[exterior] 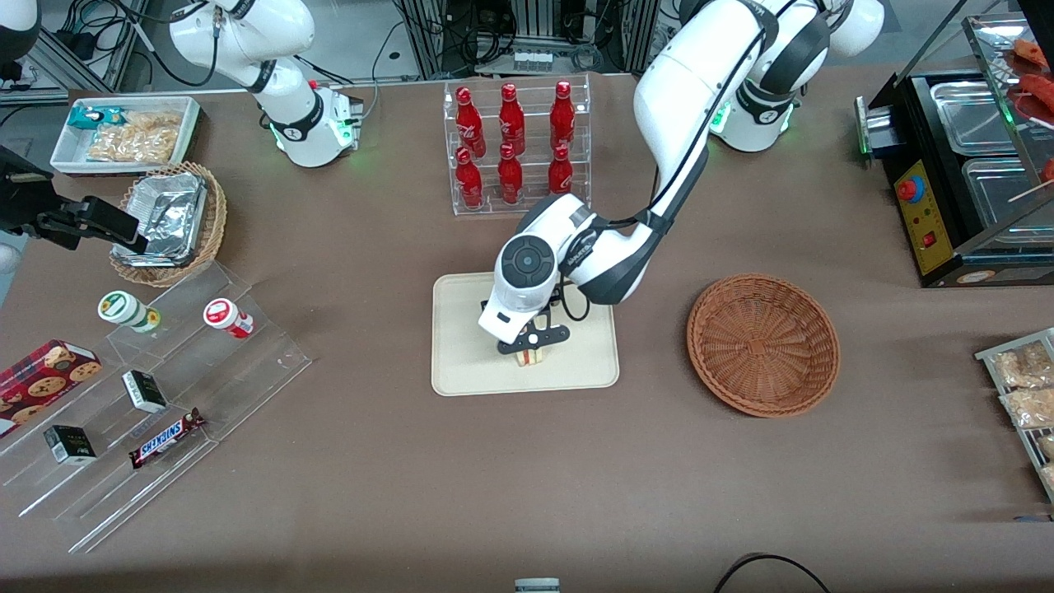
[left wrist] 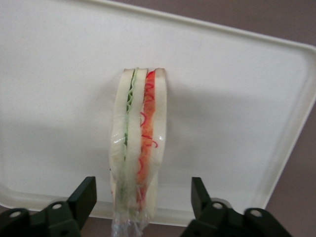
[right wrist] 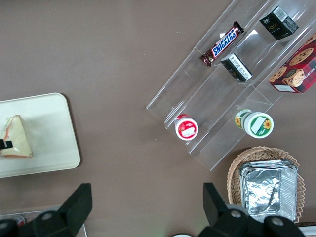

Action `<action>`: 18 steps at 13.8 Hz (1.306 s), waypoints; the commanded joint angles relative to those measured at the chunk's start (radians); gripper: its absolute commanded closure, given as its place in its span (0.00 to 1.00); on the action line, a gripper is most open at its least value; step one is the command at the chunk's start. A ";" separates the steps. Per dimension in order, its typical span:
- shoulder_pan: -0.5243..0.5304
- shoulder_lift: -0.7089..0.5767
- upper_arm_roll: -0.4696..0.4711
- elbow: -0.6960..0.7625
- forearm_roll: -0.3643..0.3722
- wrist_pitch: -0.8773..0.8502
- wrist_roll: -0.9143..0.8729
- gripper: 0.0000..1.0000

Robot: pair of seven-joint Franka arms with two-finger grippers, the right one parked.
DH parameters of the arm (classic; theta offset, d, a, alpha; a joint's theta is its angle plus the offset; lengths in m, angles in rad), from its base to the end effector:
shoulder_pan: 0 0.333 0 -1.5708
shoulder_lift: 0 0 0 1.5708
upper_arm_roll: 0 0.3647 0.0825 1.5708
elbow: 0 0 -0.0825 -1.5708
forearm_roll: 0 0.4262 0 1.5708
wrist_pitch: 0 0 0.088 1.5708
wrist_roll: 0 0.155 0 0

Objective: Place sandwich from basket to tray

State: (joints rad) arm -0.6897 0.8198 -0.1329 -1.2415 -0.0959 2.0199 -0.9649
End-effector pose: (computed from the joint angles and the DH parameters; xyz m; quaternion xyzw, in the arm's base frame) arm 0.5693 -0.5903 0.2405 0.9893 0.1122 -0.0824 0.0437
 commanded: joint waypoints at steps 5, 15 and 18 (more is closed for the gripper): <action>0.061 -0.217 0.010 -0.010 0.007 -0.248 0.037 0.00; 0.298 -0.375 0.087 -0.108 0.013 -0.411 0.190 0.00; 0.387 -0.448 0.101 -0.173 0.019 -0.458 0.374 0.00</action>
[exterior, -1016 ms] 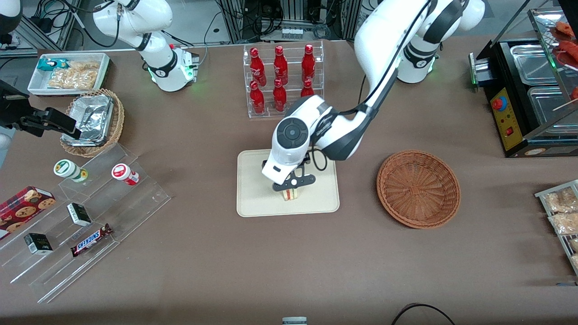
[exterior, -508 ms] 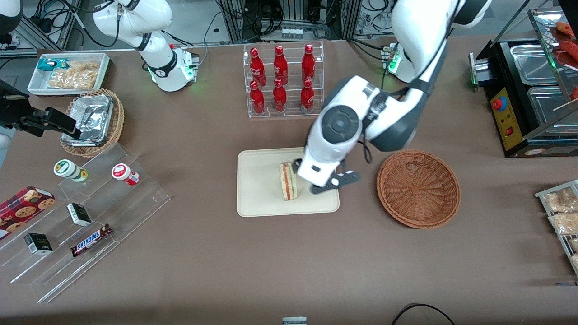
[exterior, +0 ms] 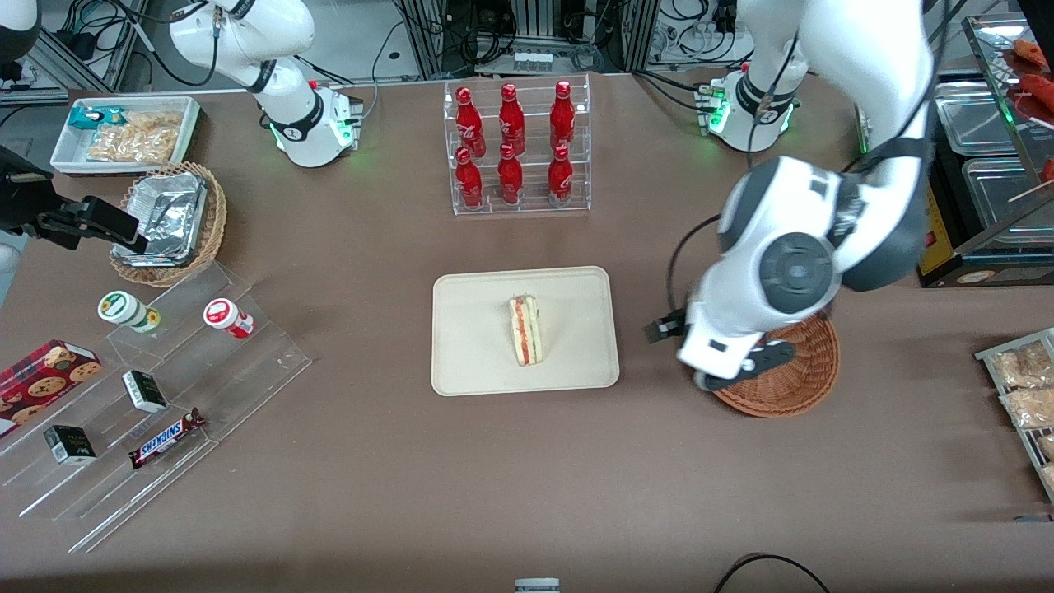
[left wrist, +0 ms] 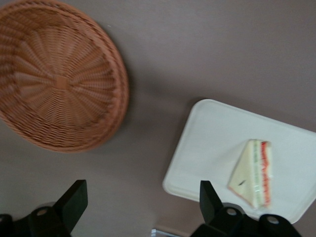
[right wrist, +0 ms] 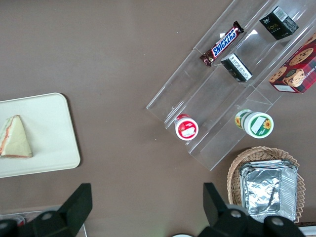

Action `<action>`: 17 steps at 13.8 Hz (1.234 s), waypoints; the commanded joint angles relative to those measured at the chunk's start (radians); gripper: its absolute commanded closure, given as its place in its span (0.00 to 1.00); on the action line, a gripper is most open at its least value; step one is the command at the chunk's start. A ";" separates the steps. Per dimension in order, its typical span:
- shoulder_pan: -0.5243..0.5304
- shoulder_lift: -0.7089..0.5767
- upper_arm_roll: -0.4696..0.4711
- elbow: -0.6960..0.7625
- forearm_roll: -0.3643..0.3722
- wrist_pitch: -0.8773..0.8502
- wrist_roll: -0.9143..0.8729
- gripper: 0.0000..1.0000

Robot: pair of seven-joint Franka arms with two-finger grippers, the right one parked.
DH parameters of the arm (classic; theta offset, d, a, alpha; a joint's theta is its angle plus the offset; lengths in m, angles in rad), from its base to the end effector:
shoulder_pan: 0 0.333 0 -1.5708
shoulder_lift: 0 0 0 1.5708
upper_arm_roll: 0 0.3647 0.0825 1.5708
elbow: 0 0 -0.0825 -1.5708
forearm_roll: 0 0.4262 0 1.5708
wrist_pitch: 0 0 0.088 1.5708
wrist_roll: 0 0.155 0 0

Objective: Place sandwich from basket to tray

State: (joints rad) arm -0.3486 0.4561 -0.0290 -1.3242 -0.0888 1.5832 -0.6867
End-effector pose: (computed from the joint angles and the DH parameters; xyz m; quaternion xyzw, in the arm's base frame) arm 0.6701 -0.2766 0.4478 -0.9811 -0.1587 0.1103 0.0062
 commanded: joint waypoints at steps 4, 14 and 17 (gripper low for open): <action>0.109 -0.167 -0.003 -0.145 0.038 -0.048 0.225 0.00; 0.324 -0.430 -0.049 -0.297 0.067 -0.123 0.674 0.00; 0.342 -0.470 -0.048 -0.297 0.110 -0.144 0.771 0.00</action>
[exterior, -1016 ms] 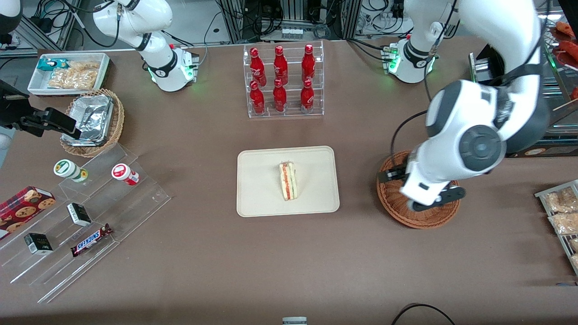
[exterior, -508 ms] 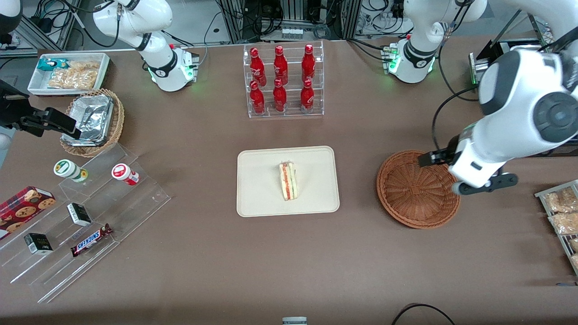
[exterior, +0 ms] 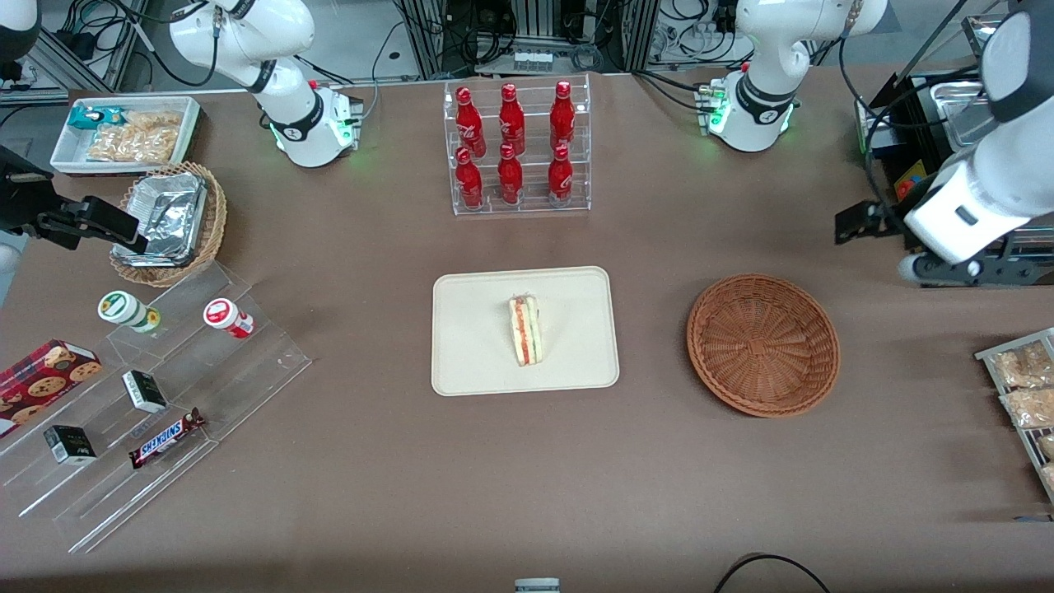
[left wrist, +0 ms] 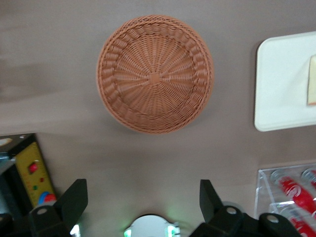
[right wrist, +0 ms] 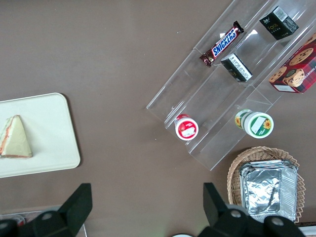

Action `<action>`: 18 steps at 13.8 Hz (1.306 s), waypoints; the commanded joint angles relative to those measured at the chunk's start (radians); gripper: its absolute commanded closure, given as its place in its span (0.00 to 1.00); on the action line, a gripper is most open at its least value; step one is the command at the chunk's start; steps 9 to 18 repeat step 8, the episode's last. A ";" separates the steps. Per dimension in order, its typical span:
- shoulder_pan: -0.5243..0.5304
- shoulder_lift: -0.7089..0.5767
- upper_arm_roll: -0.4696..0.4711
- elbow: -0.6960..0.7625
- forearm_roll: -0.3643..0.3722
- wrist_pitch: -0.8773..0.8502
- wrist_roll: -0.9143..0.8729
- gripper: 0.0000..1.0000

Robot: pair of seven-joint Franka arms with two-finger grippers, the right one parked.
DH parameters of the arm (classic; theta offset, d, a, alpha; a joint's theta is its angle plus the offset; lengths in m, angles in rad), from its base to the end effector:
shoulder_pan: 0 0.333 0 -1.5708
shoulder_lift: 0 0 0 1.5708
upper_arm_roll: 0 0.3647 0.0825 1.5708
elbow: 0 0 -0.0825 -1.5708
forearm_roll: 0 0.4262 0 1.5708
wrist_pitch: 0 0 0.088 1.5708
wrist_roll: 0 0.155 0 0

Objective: Place sandwich from basket to tray

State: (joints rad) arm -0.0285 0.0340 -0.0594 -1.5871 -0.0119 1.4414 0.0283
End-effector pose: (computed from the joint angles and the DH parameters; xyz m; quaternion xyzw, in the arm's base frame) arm 0.5811 -0.0526 0.5875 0.9942 -0.0581 -0.0899 0.0043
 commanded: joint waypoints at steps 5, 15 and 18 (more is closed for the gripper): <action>0.050 -0.095 -0.017 -0.060 0.044 0.016 0.058 0.00; 0.062 -0.114 -0.017 -0.080 0.043 0.043 0.058 0.00; 0.062 -0.114 -0.017 -0.080 0.043 0.043 0.058 0.00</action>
